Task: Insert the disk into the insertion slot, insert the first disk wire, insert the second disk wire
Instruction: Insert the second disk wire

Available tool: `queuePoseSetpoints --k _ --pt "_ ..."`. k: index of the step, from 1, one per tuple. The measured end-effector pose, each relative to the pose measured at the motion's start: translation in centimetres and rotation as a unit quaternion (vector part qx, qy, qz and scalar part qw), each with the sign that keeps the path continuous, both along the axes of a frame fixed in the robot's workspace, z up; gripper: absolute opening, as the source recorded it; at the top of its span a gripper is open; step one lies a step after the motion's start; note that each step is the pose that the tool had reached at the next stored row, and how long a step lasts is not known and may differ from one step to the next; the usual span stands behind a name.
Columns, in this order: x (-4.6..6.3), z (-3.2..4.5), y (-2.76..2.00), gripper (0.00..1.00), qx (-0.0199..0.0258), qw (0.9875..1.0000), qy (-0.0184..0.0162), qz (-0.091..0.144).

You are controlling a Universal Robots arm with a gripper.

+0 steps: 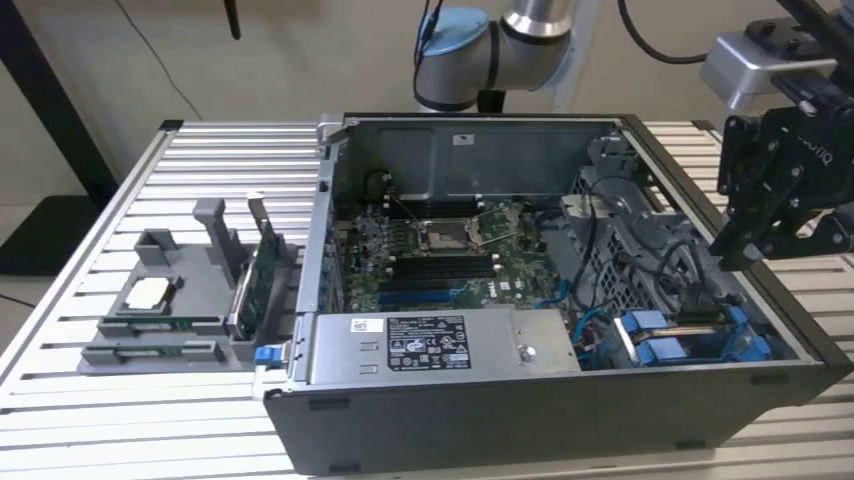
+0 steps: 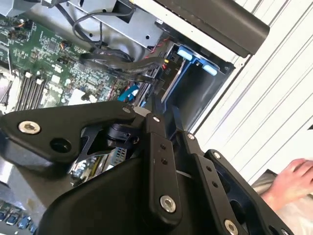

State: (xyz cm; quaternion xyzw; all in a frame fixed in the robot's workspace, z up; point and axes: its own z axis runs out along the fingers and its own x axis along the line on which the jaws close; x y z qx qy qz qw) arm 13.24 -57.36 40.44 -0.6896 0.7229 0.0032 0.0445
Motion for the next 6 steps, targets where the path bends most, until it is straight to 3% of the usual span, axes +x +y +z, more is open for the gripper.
queuePoseSetpoints --k 6 --pt "0.0 0.01 0.0 0.24 -0.002 1.0 0.0 0.0"
